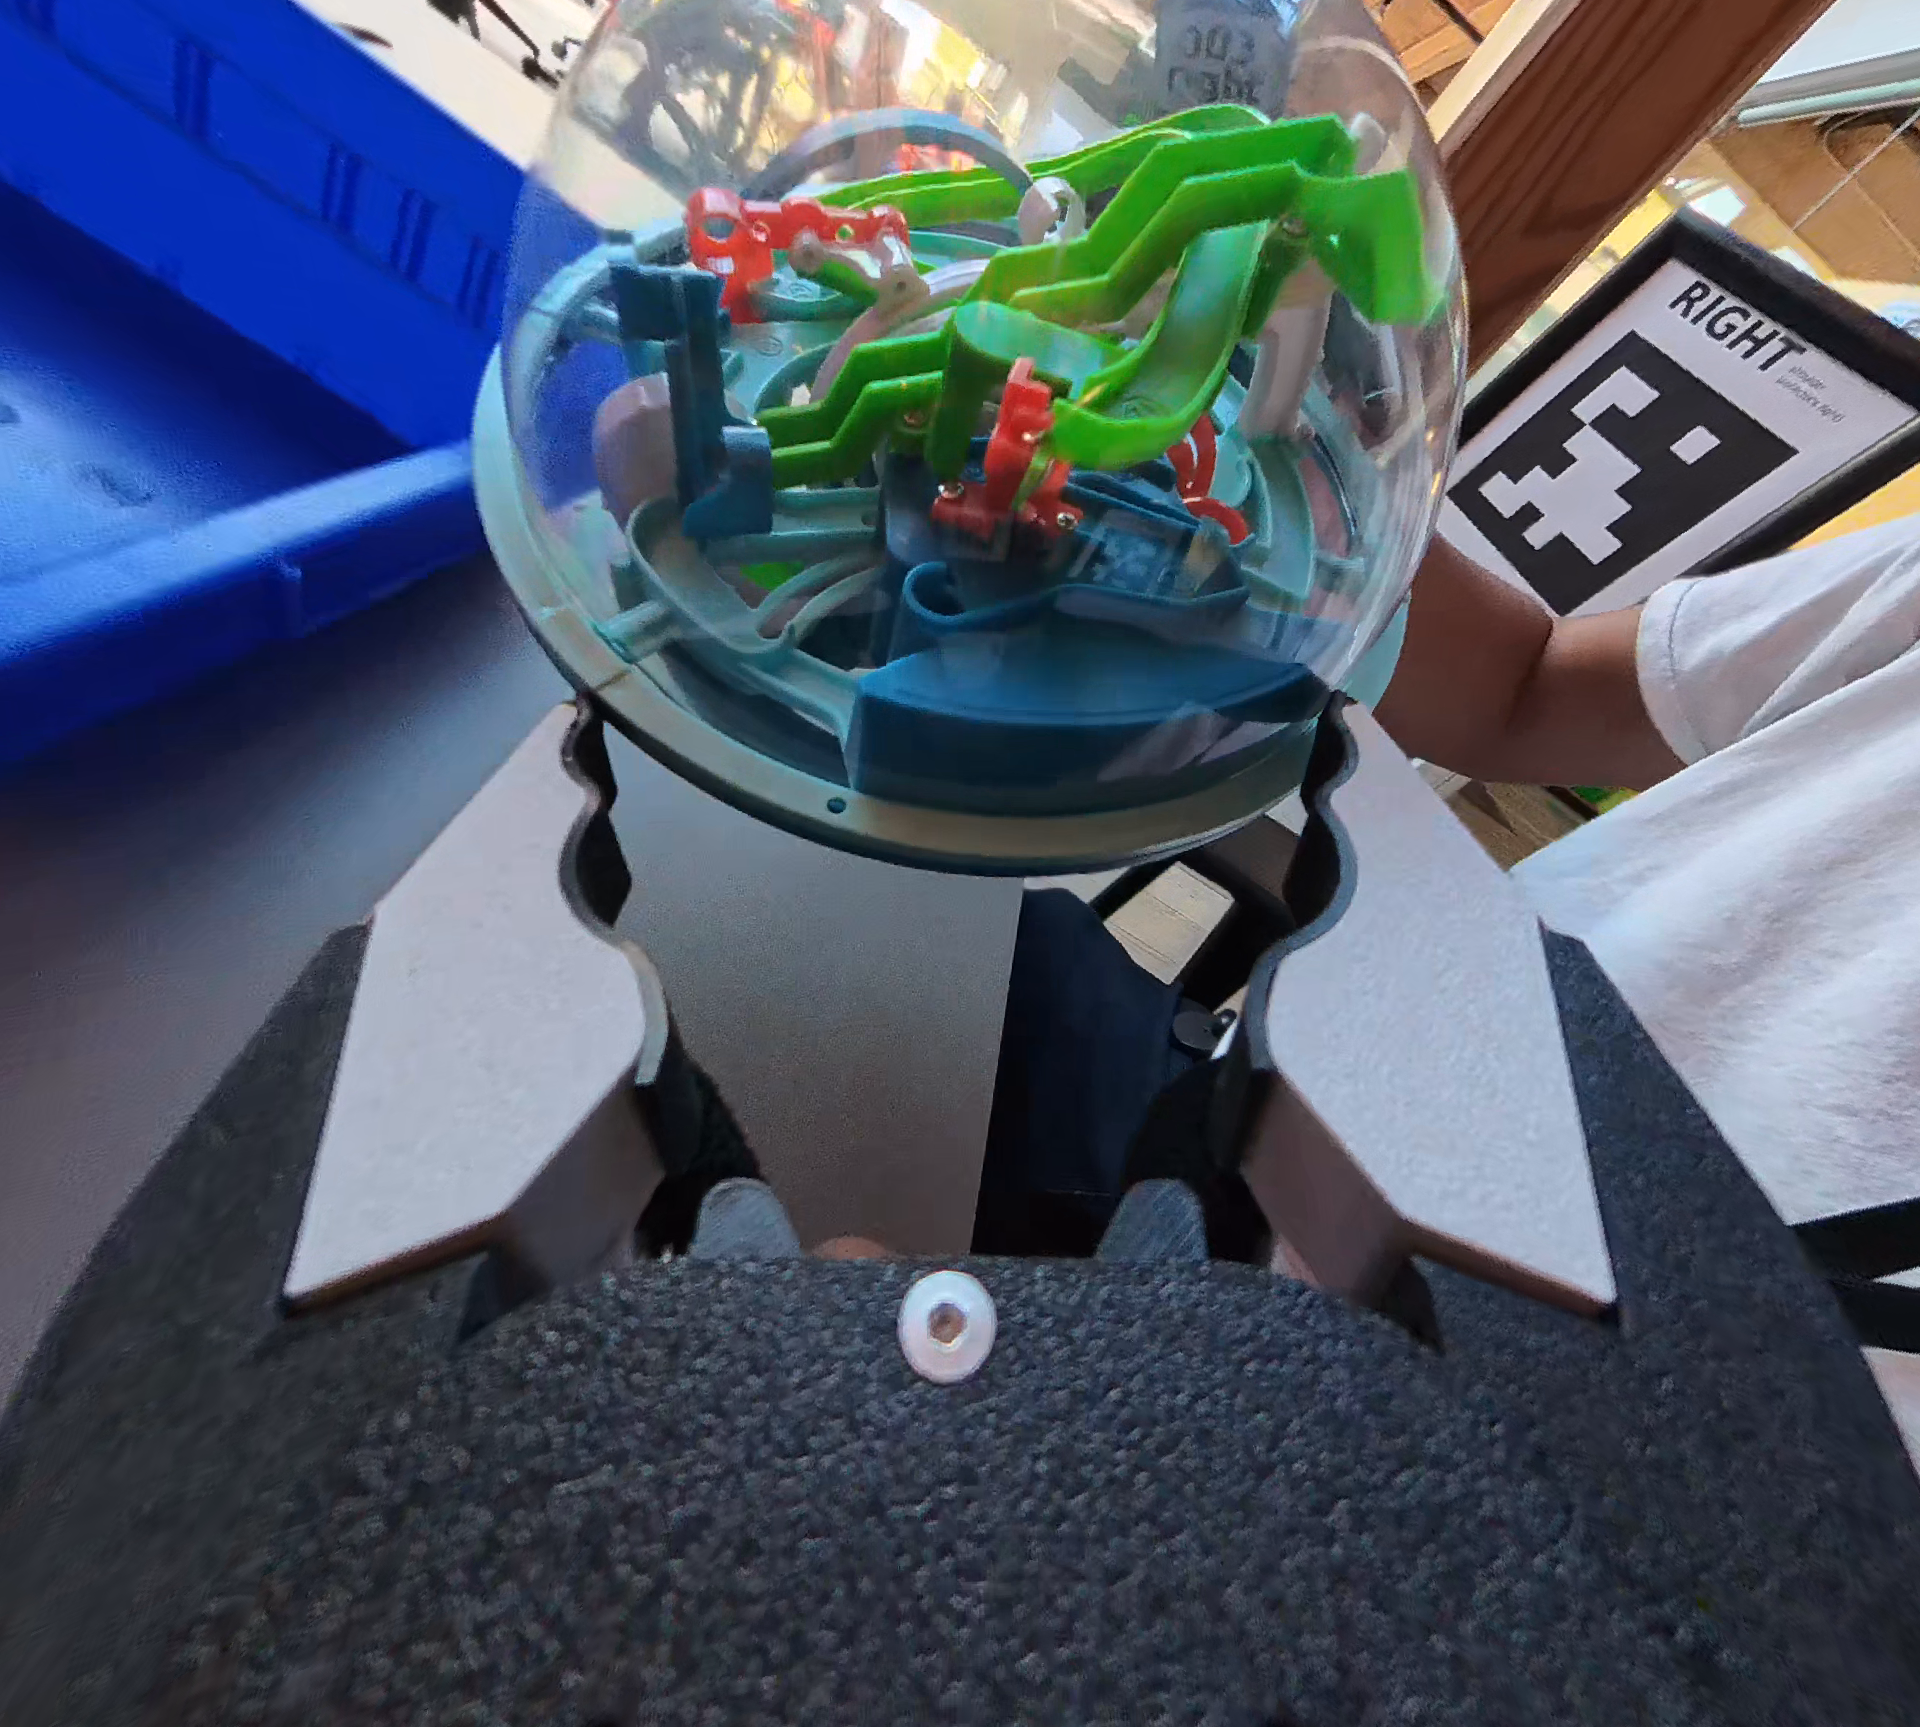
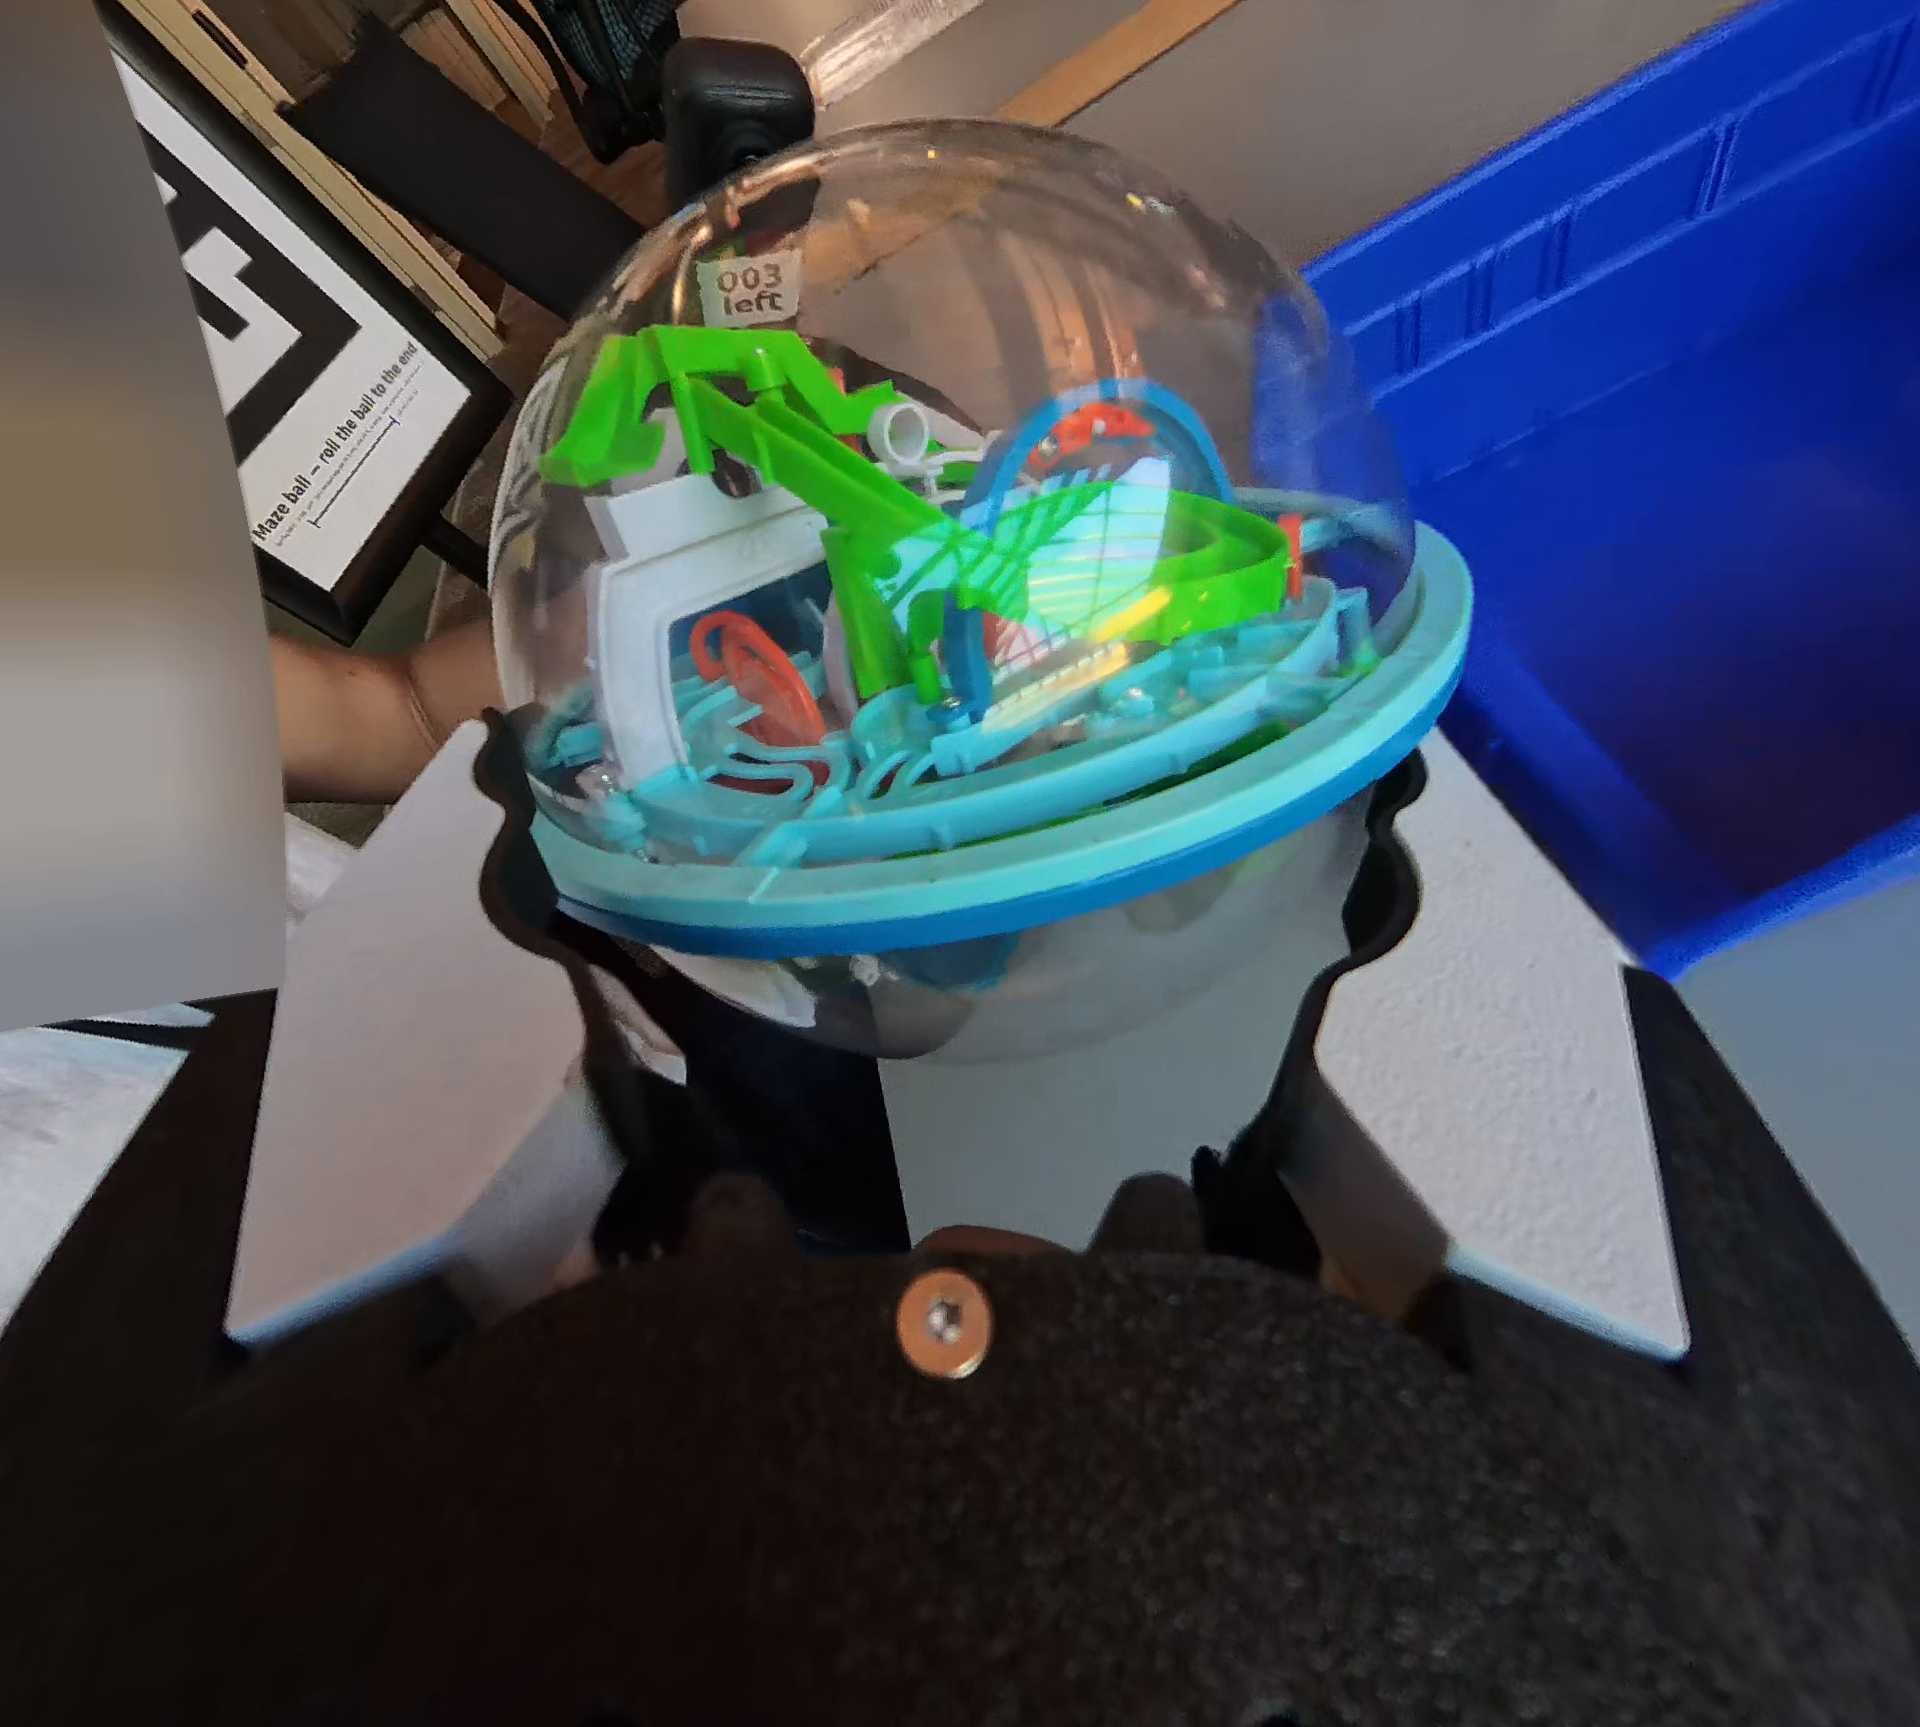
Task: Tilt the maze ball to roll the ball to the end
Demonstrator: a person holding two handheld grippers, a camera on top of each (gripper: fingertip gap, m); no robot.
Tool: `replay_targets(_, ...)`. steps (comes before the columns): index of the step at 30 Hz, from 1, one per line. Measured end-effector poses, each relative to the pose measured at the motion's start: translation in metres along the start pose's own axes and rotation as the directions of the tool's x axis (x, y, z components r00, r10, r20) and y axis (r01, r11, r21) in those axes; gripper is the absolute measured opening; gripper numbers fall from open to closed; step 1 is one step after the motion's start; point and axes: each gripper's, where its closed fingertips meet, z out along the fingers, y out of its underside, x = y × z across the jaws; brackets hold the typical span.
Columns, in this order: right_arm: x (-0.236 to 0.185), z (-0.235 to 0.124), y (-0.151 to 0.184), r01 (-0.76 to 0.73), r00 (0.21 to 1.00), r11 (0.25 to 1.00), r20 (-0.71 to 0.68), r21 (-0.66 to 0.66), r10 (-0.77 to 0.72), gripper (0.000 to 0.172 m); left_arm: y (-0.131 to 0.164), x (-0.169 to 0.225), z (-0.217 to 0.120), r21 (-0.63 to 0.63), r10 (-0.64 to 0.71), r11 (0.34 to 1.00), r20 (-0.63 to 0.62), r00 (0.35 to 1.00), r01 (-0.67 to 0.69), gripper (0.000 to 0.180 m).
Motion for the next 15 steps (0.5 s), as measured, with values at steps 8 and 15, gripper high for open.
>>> replay_targets(8, -0.036, -0.018, -0.066, 0.169, 0.986, 0.982, -0.002, 0.079, -0.17, 0.153, -0.072, 0.04, -0.021, 0.033, 0.206, 0.977, 0.069, 0.976, -0.209, 0.129)
replay_targets(15, -0.072, -0.036, -0.108, 0.31, 0.95, 0.946, -0.014, 0.097, -0.311, 0.153, -0.109, 0.077, -0.031, 0.029, 0.331, 0.941, 0.116, 0.936, -0.336, 0.129)
